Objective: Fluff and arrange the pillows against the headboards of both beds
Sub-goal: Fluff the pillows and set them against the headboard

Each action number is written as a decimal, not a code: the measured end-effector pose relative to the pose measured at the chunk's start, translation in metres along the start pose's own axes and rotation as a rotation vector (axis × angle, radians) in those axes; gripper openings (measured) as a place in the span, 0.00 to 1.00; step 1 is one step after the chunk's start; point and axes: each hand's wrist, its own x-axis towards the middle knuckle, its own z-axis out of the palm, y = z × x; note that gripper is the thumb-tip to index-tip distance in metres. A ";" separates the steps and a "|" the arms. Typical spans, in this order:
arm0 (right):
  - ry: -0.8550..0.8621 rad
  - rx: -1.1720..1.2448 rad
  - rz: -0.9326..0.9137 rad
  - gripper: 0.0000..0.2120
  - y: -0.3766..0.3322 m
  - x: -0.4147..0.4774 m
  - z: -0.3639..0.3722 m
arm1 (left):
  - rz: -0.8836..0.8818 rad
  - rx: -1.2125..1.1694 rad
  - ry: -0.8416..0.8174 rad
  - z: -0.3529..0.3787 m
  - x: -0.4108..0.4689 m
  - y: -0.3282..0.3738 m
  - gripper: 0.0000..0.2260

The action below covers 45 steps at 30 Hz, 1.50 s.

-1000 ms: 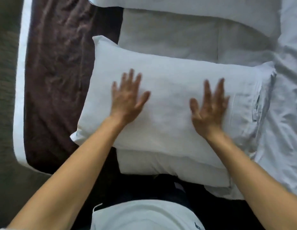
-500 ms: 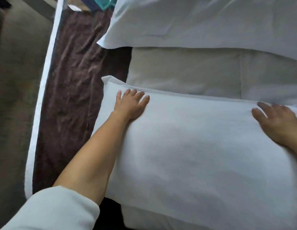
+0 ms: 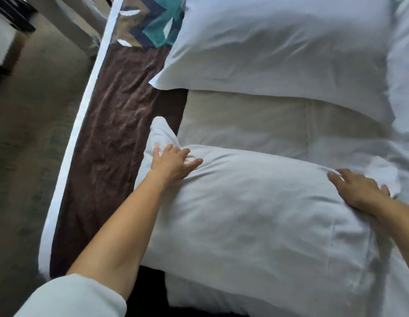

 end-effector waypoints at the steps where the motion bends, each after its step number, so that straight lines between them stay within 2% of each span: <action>1: 0.020 -0.001 0.000 0.28 0.000 -0.016 -0.002 | 0.002 0.010 0.004 -0.005 -0.014 -0.002 0.32; 7: 0.192 0.061 -0.017 0.25 0.005 -0.116 0.000 | -0.003 0.106 0.093 -0.021 -0.095 -0.010 0.30; 10: 0.298 0.150 0.000 0.32 0.013 -0.167 0.018 | 0.029 0.136 0.165 -0.015 -0.135 -0.020 0.36; 12: 0.410 0.205 0.008 0.35 0.018 -0.205 0.035 | 0.099 0.157 0.243 -0.009 -0.168 -0.030 0.37; 15: 0.589 0.219 -0.019 0.32 0.024 -0.255 0.064 | 0.266 0.162 0.450 0.003 -0.213 -0.050 0.30; 17: 0.689 0.285 0.053 0.36 0.014 -0.292 0.081 | 0.405 0.188 0.606 0.009 -0.240 -0.069 0.25; 19: 0.732 0.361 0.109 0.41 -0.019 -0.328 0.090 | 0.538 0.215 0.653 0.015 -0.260 -0.086 0.25; 21: 0.744 0.334 -0.018 0.42 -0.079 -0.363 0.101 | 0.595 0.213 0.616 0.023 -0.279 -0.100 0.26; 23: 0.706 0.242 -0.303 0.38 -0.157 -0.400 0.110 | 0.573 0.187 0.537 0.037 -0.298 -0.107 0.25; 25: 0.505 0.106 -0.569 0.36 -0.230 -0.429 0.124 | 0.532 0.161 0.501 0.050 -0.313 -0.113 0.23; 26: 0.400 0.043 -0.643 0.35 -0.258 -0.439 0.133 | 0.514 0.149 0.503 0.056 -0.320 -0.117 0.24; 28: 0.293 -0.027 -0.634 0.33 -0.283 -0.443 0.144 | 0.489 0.101 0.538 0.063 -0.331 -0.124 0.26; 30: 0.286 -0.075 -0.559 0.34 -0.270 -0.434 0.146 | 0.471 0.050 0.638 0.066 -0.341 -0.125 0.22; 33: 0.357 -0.133 -0.429 0.40 -0.207 -0.418 0.135 | 0.480 0.036 0.789 0.065 -0.358 -0.122 0.13; 35: 0.427 -0.103 -0.325 0.43 -0.153 -0.408 0.123 | 0.475 0.026 0.789 0.059 -0.365 -0.123 0.11; 38: 0.472 -0.080 -0.250 0.36 -0.066 -0.401 0.109 | 0.504 -0.002 0.660 0.043 -0.357 -0.134 0.13; 40: 0.582 -0.098 -0.348 0.31 -0.028 -0.407 0.103 | 0.605 -0.031 0.572 0.027 -0.350 -0.143 0.16; 41: 0.662 -0.119 -0.446 0.25 -0.016 -0.412 0.103 | 0.655 -0.062 0.554 0.020 -0.349 -0.147 0.17; 43: 0.770 -0.092 -0.604 0.12 0.003 -0.420 0.108 | 0.695 -0.123 0.525 0.012 -0.353 -0.149 0.11; 44: 0.790 -0.059 -0.624 0.13 0.008 -0.422 0.111 | 0.709 -0.145 0.524 0.010 -0.355 -0.149 0.06; 45: 0.797 -0.019 -0.599 0.18 0.012 -0.422 0.113 | 0.722 -0.166 0.538 0.007 -0.356 -0.149 0.05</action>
